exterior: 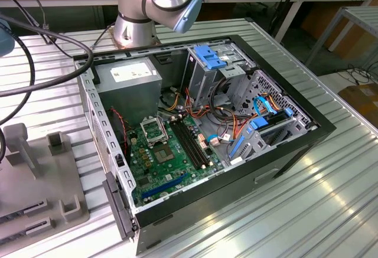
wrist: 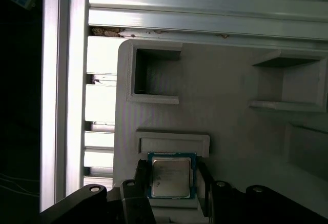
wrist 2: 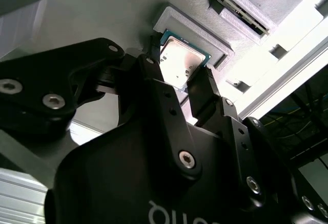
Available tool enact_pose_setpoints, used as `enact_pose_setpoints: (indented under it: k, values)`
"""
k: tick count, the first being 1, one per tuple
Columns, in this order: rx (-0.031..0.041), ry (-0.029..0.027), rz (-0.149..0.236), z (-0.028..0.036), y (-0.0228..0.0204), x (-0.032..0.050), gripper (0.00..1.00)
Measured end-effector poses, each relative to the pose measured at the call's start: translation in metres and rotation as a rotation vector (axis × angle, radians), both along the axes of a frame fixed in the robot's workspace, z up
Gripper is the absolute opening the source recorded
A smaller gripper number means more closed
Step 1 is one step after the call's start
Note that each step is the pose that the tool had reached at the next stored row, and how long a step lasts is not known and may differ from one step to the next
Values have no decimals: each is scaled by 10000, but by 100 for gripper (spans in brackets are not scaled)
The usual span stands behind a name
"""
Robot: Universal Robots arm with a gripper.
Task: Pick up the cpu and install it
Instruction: 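Pick up the cpu and move it towards the insertion slot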
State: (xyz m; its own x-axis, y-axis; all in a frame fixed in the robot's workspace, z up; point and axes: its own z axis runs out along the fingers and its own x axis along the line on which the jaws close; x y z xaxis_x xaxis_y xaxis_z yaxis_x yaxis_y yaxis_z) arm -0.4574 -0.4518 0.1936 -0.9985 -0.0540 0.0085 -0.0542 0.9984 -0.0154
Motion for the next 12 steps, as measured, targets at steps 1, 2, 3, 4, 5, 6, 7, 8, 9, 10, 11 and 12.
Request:
enact_pose_setpoints:
  k: [1,2,3,4,5,6,7,8,9,10,11,12]
  values:
    - [0,-1,0,0,0,0,47]
    - [0,0,0,0,0,0,47]
    - [0,-1,0,-1,0,0,47]
    - [0,-1,0,-1,0,0,47]
    - [0,-1,0,-1,0,0,47]
    - [1,-1,0,-1,0,0,47]
    - [0,-1,-1,-1,0,0,47]
    - [0,-1,0,-1,0,0,47]
    - [1,-2,0,-1,0,0,47]
    - [3,-5,0,1,1,1,47]
    - [4,-6,0,3,1,1,47]
    - [3,-4,0,9,0,1,47]
